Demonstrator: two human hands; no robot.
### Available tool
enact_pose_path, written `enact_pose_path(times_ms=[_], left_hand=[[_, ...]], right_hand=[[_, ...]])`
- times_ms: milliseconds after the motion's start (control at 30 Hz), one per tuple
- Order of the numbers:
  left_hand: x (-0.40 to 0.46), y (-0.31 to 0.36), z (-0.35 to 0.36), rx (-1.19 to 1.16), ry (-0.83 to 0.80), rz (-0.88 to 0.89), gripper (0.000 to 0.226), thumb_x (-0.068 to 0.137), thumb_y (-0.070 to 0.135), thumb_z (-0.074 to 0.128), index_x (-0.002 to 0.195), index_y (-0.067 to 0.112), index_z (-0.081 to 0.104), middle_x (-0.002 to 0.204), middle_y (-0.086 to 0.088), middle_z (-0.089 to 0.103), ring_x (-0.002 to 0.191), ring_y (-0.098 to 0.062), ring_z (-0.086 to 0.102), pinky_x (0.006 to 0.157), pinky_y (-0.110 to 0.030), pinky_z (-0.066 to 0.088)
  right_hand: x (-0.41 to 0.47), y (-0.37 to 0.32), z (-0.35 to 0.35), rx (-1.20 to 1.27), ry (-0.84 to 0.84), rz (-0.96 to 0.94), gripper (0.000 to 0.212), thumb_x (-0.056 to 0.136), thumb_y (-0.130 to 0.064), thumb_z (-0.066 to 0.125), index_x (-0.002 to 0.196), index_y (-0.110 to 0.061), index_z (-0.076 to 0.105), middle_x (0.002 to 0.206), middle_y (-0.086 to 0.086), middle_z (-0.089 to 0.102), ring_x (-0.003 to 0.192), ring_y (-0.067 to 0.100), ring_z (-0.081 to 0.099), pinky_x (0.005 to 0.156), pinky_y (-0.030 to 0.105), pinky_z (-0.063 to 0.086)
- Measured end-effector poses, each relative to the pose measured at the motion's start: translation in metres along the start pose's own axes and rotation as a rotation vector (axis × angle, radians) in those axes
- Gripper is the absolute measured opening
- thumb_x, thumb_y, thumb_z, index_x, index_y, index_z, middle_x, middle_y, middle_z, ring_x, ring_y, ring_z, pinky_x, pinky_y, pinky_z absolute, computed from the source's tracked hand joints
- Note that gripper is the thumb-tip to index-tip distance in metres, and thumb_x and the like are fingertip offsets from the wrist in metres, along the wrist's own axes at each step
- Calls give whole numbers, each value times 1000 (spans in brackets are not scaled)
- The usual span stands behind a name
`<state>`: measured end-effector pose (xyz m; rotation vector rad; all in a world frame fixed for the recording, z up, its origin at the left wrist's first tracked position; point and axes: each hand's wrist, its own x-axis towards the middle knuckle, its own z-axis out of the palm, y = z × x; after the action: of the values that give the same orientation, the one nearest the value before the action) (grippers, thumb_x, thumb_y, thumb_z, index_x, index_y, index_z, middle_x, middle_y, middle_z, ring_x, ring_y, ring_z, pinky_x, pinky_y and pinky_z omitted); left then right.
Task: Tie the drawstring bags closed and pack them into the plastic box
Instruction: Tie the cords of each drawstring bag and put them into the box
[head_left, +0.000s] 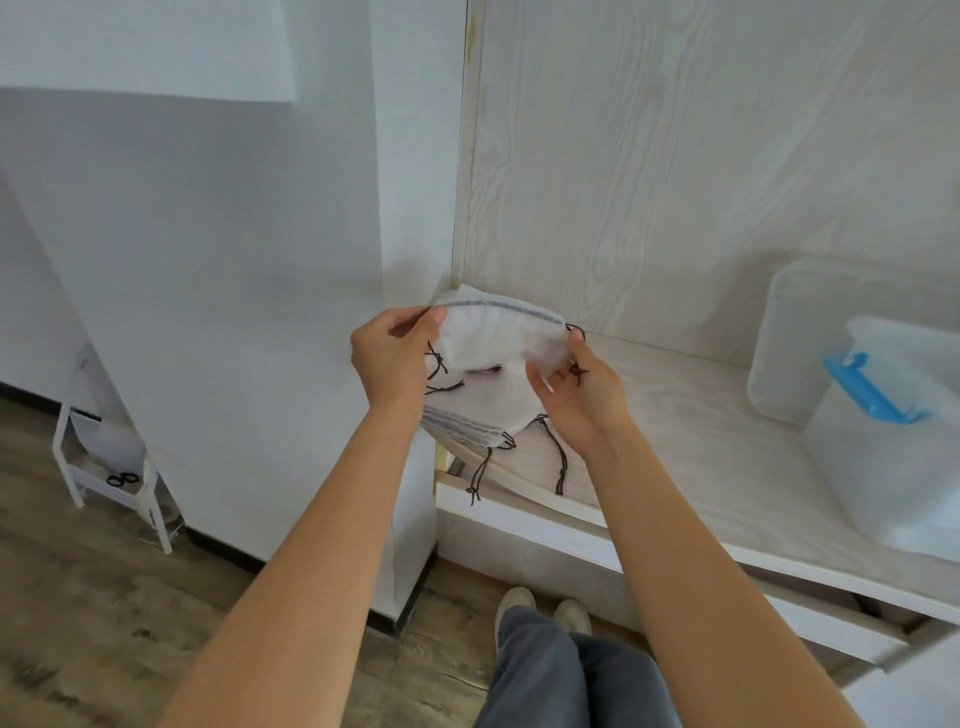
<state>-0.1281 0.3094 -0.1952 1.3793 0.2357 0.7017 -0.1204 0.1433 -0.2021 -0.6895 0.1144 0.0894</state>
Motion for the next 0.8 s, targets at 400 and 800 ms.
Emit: enact_pose_path(times_ms=[400,800], left_hand=[[2,14,17,-803,-117,-476,35,102,11,34,79,2,58,63,-4,71,74,-15,64,80,-26,50],[17,17,20,480,-441,436,14,98,16,42,86,8,39,70,-5,54,52,4,51,53,-10,36]], right_hand=[[7,0,3,245,-280,31,34,100,-29,32,98,-21,65,71,-12,63,86,7,58,73,27,48],[22,-42,0,-1855,-288,-984,33,96,-24,40,108,-13,68,80,7,60,85,22,44,72,28,35]])
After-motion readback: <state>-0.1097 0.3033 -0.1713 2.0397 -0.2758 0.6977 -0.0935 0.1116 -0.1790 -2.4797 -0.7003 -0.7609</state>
